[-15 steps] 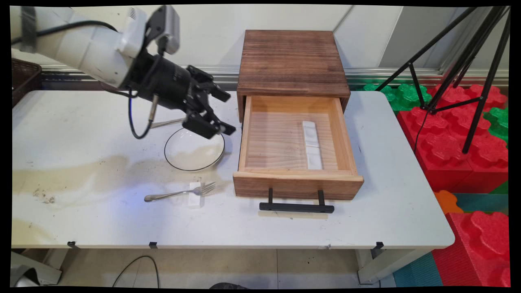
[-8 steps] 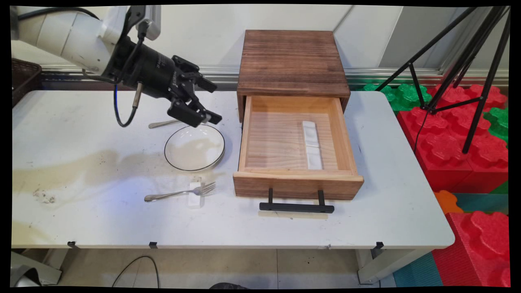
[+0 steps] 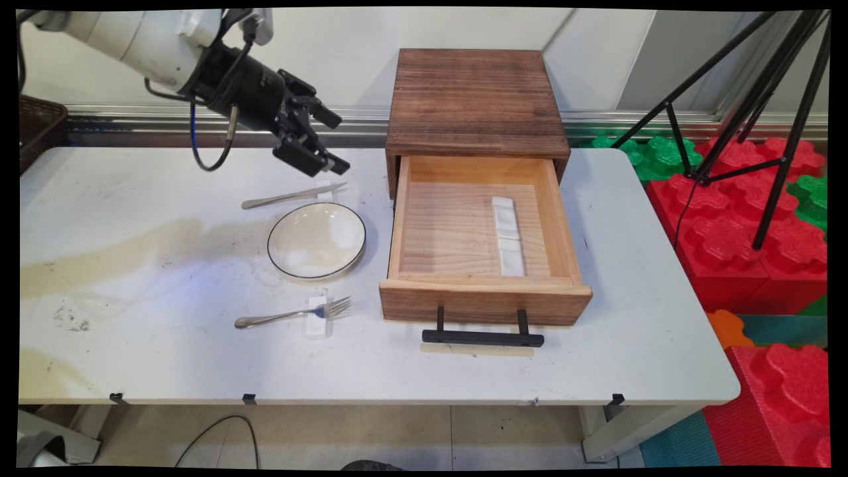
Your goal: Pick up the knife from the left of the white plate
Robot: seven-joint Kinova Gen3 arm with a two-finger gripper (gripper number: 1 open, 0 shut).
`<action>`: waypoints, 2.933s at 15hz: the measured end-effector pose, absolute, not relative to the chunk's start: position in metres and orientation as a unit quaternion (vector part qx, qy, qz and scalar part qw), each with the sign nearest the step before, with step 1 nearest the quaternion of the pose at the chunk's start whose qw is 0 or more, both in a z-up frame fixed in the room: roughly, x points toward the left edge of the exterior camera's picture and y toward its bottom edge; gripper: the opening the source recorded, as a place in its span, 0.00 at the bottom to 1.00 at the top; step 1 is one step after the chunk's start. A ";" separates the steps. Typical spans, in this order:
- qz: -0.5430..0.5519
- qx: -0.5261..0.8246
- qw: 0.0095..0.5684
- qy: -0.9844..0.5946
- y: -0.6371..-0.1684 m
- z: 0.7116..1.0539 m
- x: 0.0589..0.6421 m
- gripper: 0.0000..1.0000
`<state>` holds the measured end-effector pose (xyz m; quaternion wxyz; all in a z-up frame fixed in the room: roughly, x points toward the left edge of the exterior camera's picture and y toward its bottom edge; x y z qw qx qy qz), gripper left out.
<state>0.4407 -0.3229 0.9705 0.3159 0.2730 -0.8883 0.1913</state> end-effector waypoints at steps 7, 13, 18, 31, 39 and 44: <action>0.204 0.288 0.263 -0.898 -0.371 0.956 0.472 1.00; 0.219 0.292 0.197 -0.910 -0.413 0.931 0.505 1.00; 0.215 0.286 0.146 -0.922 -0.434 0.913 0.522 1.00; 0.163 0.294 0.068 -0.939 -0.463 0.861 0.537 1.00; 0.123 0.286 0.051 -0.949 -0.479 0.834 0.544 1.00; 0.107 0.280 0.057 -0.952 -0.488 0.822 0.544 1.00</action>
